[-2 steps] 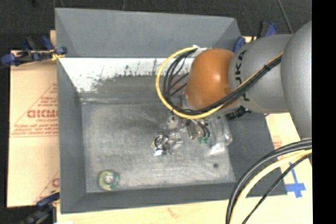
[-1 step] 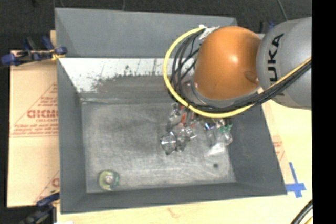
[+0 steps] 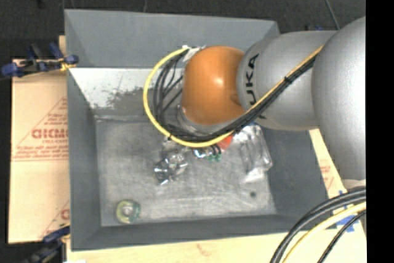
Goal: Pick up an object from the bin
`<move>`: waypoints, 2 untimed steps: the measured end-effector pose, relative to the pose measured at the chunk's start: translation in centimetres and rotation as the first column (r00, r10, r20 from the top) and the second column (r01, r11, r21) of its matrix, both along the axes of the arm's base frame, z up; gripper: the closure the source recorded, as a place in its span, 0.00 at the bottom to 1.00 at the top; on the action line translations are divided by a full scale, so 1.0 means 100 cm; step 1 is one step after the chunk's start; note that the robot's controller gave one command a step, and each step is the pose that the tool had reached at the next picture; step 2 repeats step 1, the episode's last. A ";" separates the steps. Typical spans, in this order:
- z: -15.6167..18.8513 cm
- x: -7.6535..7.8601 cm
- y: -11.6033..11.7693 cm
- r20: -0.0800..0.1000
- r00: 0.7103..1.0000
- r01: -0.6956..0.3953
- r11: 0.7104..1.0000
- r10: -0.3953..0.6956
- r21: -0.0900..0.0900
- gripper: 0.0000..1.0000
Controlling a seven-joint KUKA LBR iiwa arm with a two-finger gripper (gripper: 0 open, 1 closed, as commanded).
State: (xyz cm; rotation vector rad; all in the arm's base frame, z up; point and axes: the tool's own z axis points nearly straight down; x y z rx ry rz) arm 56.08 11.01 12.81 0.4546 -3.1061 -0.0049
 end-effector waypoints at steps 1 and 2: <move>0.088 -0.006 0.021 0.011 0.982 -0.186 0.982 0.186 -0.002 1.00; 0.088 -0.006 0.021 0.011 0.982 -0.186 0.982 0.186 -0.002 1.00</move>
Offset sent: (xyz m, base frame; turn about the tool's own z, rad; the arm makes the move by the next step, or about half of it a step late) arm -0.0083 0.0218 0.0854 -0.1893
